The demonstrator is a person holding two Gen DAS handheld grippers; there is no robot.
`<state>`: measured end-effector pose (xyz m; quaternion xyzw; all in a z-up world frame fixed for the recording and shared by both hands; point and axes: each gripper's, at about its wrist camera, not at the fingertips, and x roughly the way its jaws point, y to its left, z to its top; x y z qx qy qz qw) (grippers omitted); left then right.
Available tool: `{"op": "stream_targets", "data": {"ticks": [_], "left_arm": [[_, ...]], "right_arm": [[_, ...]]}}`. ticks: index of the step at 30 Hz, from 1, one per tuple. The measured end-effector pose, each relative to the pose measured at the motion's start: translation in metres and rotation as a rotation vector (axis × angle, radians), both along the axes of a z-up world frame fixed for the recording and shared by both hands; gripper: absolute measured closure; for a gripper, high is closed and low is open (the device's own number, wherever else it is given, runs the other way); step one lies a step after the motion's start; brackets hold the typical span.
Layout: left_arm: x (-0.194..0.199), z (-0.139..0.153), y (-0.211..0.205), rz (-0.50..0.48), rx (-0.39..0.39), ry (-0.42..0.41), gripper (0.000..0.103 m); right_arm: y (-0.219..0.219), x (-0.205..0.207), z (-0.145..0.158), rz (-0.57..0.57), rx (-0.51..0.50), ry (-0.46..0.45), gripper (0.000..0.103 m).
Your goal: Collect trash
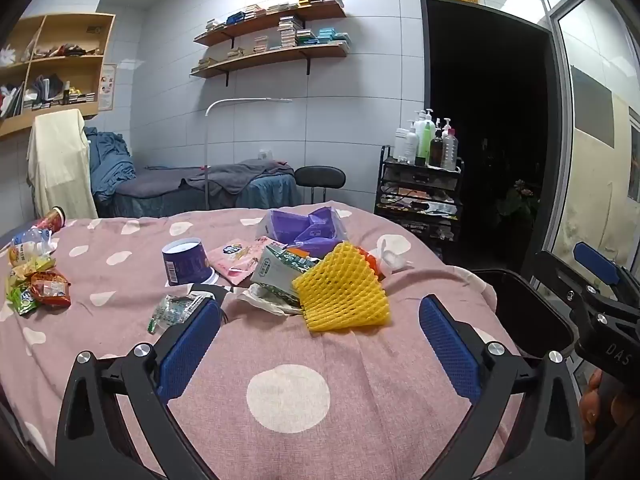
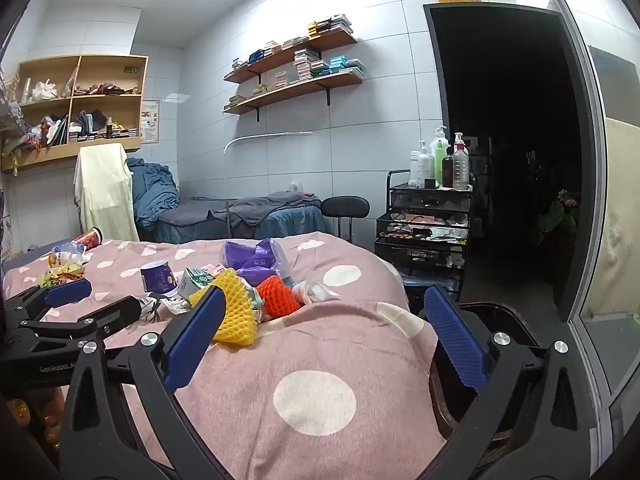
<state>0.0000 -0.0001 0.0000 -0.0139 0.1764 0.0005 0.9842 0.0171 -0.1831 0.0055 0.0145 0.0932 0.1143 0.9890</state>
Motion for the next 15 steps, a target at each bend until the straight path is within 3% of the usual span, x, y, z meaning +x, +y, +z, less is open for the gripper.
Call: {"op": "stream_targets", "data": {"ticks": [15], "left_arm": [[-0.0071,-0.0001,-0.0036,0.0,0.007,-0.012,0.005]], "right_arm": [[0.0006,-0.0023,0.0026,0.009,0.003,0.021,0.005]]}}
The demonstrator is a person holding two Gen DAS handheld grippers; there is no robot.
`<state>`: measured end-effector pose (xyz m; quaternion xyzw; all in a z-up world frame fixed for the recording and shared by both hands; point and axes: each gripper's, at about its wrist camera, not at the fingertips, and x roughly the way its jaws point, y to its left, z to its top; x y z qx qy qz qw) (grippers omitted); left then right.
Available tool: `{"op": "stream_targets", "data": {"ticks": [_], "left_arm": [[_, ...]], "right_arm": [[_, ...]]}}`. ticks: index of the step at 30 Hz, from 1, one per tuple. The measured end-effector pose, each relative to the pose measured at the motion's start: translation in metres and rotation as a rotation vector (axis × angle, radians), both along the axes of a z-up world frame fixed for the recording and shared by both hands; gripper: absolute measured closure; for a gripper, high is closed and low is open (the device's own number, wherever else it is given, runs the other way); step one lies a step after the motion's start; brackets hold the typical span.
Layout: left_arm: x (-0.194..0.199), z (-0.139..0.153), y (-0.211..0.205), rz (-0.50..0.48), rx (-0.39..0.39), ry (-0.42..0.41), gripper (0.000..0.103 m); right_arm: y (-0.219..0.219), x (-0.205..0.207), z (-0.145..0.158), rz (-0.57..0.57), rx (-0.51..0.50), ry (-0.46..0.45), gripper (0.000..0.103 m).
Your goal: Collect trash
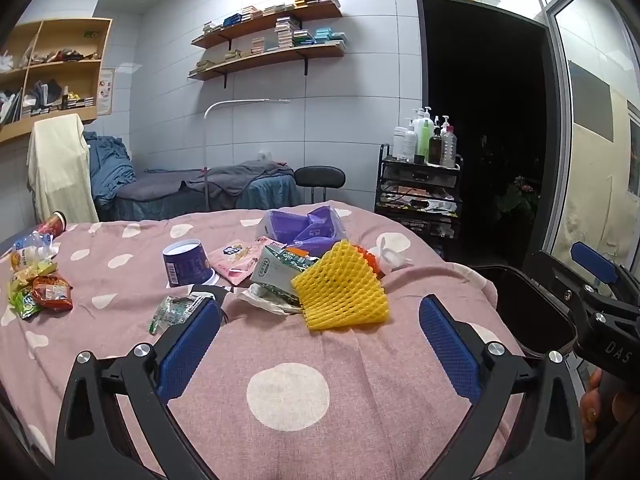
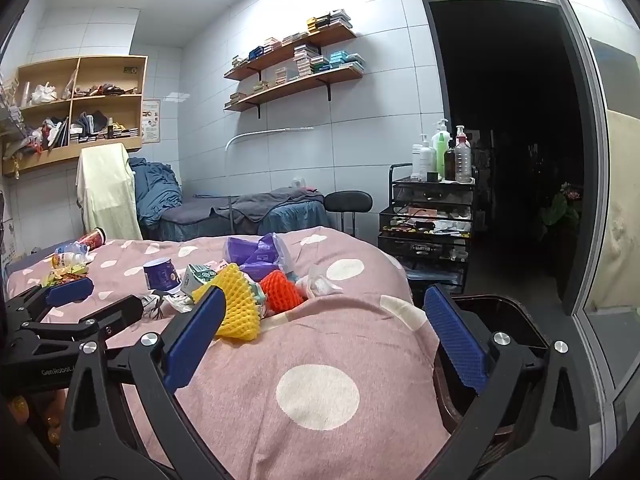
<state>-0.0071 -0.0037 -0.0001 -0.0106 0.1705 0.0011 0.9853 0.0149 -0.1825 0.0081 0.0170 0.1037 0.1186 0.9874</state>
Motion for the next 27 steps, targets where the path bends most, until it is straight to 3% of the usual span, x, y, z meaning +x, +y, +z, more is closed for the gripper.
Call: {"op": "stream_targets", "data": {"ticks": [27], "left_arm": [[0.009,-0.01,0.003,0.007,0.003,0.025,0.005]], "right_arm": [[0.001,0.008,-0.012,0.014,0.004,0.027,0.005]]}}
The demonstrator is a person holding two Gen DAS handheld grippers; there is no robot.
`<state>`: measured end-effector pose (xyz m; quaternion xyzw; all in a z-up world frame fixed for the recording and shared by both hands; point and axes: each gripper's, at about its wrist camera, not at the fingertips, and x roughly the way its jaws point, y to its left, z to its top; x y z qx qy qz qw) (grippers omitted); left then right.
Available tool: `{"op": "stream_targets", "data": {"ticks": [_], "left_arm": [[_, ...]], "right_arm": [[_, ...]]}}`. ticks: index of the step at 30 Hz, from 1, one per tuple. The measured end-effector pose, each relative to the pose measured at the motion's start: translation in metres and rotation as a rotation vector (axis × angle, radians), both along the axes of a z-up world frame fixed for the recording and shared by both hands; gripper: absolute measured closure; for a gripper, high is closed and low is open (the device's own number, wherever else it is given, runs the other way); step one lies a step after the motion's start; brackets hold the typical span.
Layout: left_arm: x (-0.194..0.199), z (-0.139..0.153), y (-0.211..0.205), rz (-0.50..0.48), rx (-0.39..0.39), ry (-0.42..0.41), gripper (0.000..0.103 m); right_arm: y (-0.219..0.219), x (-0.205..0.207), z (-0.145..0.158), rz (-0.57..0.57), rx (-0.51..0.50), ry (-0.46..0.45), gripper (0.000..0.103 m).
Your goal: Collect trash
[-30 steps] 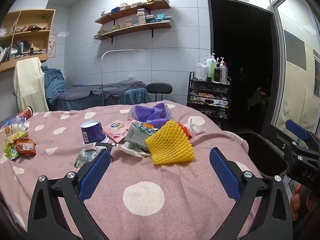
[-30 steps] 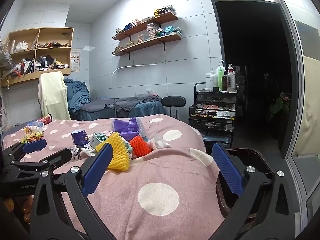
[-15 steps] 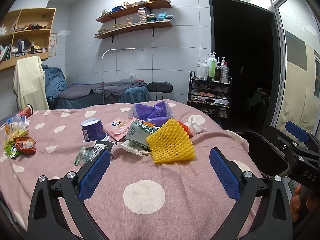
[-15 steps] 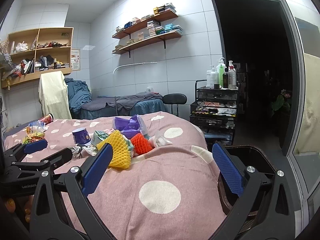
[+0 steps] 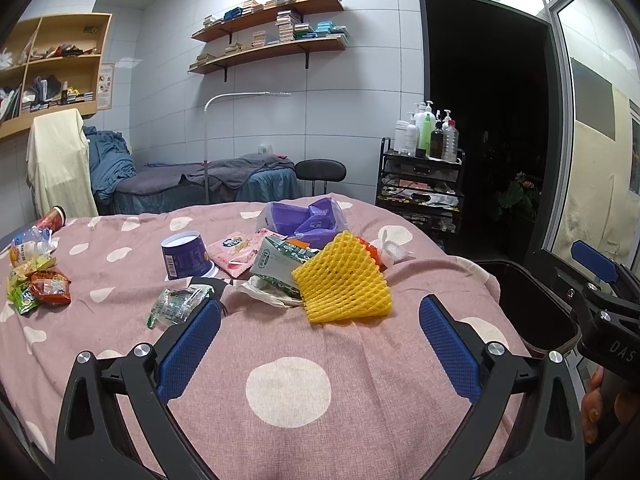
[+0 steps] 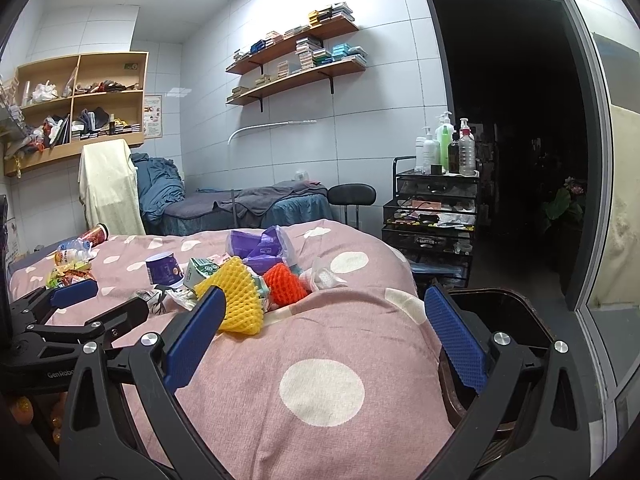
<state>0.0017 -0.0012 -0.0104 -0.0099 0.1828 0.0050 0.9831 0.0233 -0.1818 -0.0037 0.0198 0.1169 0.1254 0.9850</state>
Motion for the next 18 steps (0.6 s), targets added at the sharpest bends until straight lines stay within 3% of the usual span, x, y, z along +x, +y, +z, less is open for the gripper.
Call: {"op": "stream_targets", "data": {"ticks": [18], "left_arm": [[0.0023,-0.0033,0.0017,-0.003,-0.007,0.007,0.005]], "right_arm": [[0.003,0.0019,0.0013,0.008,-0.008,0.005,0.005]]}}
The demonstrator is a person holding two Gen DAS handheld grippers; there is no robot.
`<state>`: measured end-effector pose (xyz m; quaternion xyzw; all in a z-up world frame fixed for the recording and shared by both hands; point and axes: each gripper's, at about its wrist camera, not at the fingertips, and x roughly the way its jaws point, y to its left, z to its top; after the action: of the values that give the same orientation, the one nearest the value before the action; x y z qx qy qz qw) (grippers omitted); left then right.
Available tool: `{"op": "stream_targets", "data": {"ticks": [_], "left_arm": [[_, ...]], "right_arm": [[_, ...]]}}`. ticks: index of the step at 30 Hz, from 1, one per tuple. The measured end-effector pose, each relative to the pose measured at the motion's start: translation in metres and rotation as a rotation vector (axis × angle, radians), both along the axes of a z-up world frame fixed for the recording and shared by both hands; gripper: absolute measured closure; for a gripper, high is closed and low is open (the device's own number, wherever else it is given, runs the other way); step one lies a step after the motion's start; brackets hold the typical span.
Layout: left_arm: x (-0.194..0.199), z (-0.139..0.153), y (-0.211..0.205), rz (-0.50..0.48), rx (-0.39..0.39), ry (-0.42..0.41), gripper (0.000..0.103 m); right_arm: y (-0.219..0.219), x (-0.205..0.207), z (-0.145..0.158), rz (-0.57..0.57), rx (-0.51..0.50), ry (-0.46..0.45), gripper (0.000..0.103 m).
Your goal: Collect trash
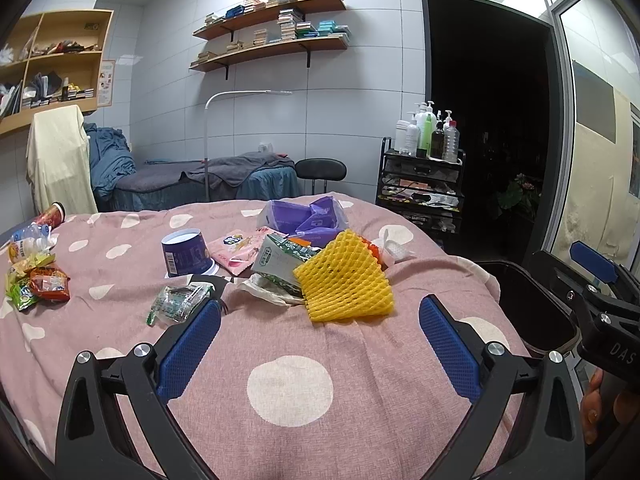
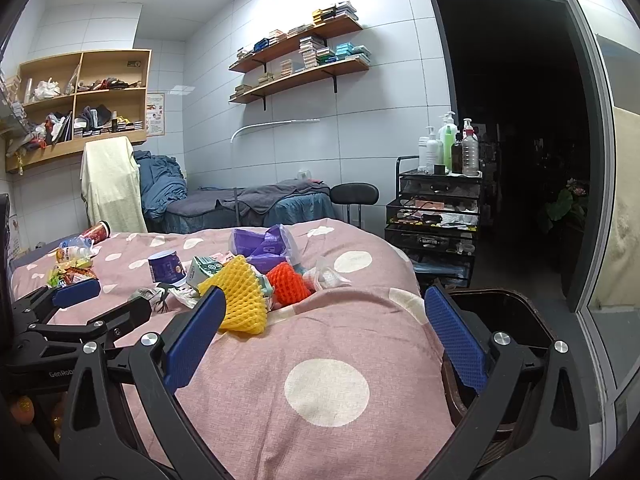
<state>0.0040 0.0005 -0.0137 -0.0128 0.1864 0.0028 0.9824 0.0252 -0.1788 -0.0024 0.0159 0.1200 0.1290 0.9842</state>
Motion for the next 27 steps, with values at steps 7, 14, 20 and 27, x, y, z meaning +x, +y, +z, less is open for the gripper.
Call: {"op": "stream_targets", "data": {"ticks": [7,14,20,27], "left_arm": [[0.0001,-0.0015,0.0001,0.0,0.0,0.0,0.005],[0.0,-0.0012,0.0006,0.002,-0.001,0.002,0.005],[0.0001,-0.0012,0.0009,0.001,-0.002,0.003,0.005],[-0.0012,-0.0064,0.0041,0.002,-0.006,0.007,0.005]], "right_arm": [[0.001,-0.0003,-0.0006,0.002,-0.002,0.001,0.005],[0.0035,-0.0018,-0.0014,0.005,-0.005,0.003,0.005],[0.0063,-0.0025,-0.0033,0.012,-0.008,0.009,0.005],[0.0064,0.0001,-0.0032,0.015,-0.011,0.018,0.005]]}}
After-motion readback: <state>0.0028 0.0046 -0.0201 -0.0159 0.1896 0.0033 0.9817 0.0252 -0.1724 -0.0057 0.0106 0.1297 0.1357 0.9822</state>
